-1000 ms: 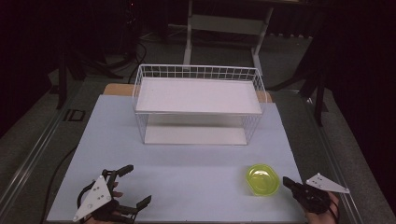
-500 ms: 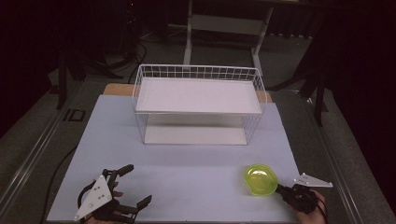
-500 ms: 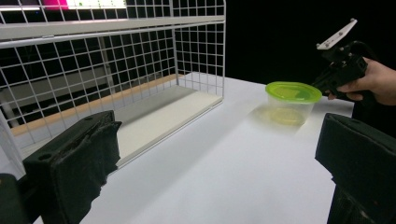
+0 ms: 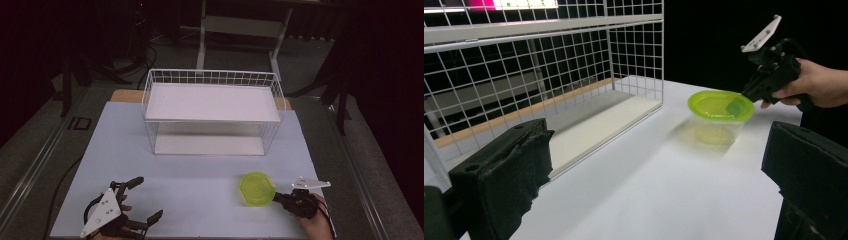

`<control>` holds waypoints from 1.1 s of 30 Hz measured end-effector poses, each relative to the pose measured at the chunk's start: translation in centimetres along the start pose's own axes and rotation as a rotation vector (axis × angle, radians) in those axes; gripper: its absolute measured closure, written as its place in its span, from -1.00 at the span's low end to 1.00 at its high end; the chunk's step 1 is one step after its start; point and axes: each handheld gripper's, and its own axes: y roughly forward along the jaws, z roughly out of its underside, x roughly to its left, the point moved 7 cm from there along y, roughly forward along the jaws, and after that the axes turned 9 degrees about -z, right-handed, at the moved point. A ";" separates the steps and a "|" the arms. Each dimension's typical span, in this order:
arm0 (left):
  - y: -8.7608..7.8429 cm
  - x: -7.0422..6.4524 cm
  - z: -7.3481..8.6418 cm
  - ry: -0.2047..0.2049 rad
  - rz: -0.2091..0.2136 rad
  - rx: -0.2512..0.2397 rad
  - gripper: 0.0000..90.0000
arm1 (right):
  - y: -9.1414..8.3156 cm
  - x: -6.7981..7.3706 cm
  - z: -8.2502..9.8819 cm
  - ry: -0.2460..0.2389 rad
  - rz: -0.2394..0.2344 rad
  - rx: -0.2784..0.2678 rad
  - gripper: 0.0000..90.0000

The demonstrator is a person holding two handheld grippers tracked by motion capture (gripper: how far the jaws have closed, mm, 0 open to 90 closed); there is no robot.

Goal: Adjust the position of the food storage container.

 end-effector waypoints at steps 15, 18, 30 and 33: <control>0.0 0.0 0.0 0.005 0.000 0.002 -0.99 | 4.8 3.1 -2.2 -0.052 -0.091 0.056 1.00; 0.0 -0.1 0.0 0.009 0.000 0.006 -0.99 | 5.6 3.6 -2.7 -0.064 -0.106 0.060 1.00; 0.0 0.0 0.1 0.007 0.000 0.009 -0.99 | 6.3 3.1 -3.8 -0.048 -0.088 0.049 1.00; 0.1 0.0 0.1 0.007 0.001 0.009 -0.99 | 6.4 2.6 -4.1 -0.040 -0.073 0.041 1.00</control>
